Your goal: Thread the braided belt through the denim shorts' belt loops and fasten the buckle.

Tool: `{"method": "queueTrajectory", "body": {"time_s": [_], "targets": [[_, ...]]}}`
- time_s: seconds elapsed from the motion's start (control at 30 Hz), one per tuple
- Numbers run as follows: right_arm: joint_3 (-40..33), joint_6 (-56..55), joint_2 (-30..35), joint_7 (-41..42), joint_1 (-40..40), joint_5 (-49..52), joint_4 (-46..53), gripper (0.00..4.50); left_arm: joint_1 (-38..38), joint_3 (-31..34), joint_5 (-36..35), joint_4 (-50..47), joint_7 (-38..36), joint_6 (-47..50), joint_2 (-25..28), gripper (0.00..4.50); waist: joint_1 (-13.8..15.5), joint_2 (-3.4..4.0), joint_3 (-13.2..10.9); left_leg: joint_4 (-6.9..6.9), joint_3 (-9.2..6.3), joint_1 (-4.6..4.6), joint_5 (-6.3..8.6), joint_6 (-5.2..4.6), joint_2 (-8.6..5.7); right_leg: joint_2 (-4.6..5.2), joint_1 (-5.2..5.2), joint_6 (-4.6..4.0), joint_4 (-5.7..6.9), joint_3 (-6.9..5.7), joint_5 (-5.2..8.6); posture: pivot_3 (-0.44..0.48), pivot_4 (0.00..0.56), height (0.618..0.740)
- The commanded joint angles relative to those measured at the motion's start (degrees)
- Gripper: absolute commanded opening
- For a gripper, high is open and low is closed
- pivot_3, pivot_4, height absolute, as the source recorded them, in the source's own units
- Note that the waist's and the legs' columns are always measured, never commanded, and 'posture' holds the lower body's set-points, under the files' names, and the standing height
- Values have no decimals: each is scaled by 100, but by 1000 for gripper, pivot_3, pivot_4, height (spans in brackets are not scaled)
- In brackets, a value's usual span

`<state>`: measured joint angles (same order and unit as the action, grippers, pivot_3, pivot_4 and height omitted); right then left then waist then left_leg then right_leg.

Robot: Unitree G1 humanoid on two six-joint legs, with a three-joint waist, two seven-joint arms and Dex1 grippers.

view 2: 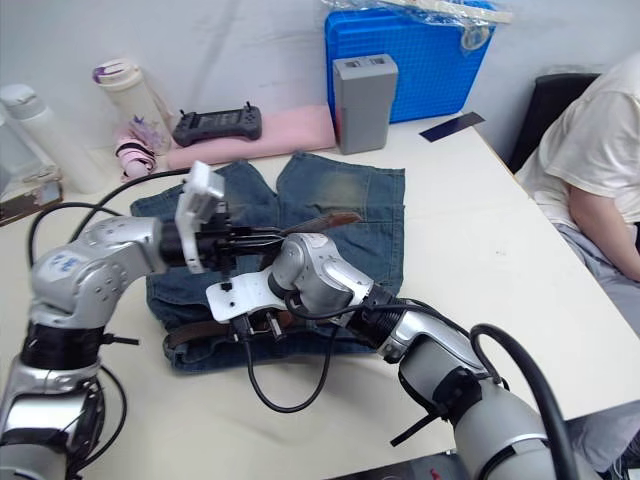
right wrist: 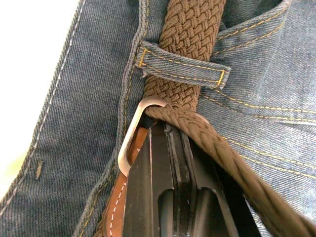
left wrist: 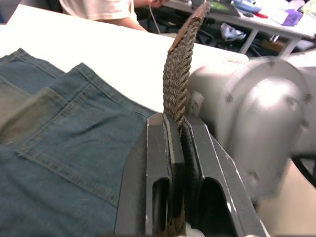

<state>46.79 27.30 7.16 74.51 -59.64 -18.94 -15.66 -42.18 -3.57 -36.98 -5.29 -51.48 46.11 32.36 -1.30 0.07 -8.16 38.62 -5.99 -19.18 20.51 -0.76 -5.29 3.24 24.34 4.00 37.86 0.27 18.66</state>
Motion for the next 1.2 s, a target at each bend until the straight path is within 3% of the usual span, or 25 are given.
{"method": "queueTrajectory", "body": {"time_s": [0.03, 0.4, 0.5, 0.67, 0.8, 0.93, 1.07, 1.2], "targets": [[1089, 38, -132, 294, 819, -309, -907, 55, -1317, 84, -259, -113, -321, -903, -886, 0, 19, 1, 1, 7, -1, 0, 0, 0, -1, 1, -3, 0, 0, 0, 0, 0, 150, 709], [933, -23, -163, 577, 967, -524, -782, 55, -2386, 130, 114, 1161, -741, -1386, -2278, 0, 284, 6, 2, 38, -34, -5, 0, -2, -20, 17, -29, 8, -7, -27, -4, 0, 150, 709], [848, -51, -174, 626, 1023, -605, -785, 55, -2331, 249, 223, 1118, -710, -1386, -2245, 0, 285, 6, 3, 43, -58, -4, 0, -2, -26, 19, -45, 9, -16, -37, -5, 0, 150, 709], [693, -32, -146, 573, 1121, -613, -707, 55, -2039, 697, 303, 734, -374, -1195, -1699, 0, 275, 7, 2, 43, -77, -2, -1, -2, -30, 23, -56, 9, -22, -51, -5, 0, 150, 709], [407, 35, -25, 305, 1265, -566, -450, 55, -1338, 1175, 588, 180, -122, -1264, -654, 0, 213, 10, -1, 36, -83, -1, -1, 1, -28, 18, -50, 8, -21, -46, -4, 0, 150, 709], [-448, -205, -96, -502, 1434, -284, 48, 55, 853, 1624, 1513, -613, -307, -2078, 684, 0, 66, 13, 0, 20, -91, 10, 2, 11, -24, 3, -43, 1, -20, -34, 0, 0, 150, 709], [-974, 89, -91, -771, 1563, -95, 682, 55, 2337, 1986, 1780, -1040, -327, -2561, 1009, 0, -35, 2, -5, -38, -96, -1, -6, 35, -21, -19, 23, -11, -6, 2, 4, 0, 150, 709], [-1335, 260, 43, -1065, 1736, 67, 1332, 55, 3025, 2258, 1746, -1315, -73, -2670, 1022, 0, -15, -2, -14, -48, -106, -6, 3, 56, 5, -45, 29, -45, -12, -3, 17, 0, 150, 709]]}}
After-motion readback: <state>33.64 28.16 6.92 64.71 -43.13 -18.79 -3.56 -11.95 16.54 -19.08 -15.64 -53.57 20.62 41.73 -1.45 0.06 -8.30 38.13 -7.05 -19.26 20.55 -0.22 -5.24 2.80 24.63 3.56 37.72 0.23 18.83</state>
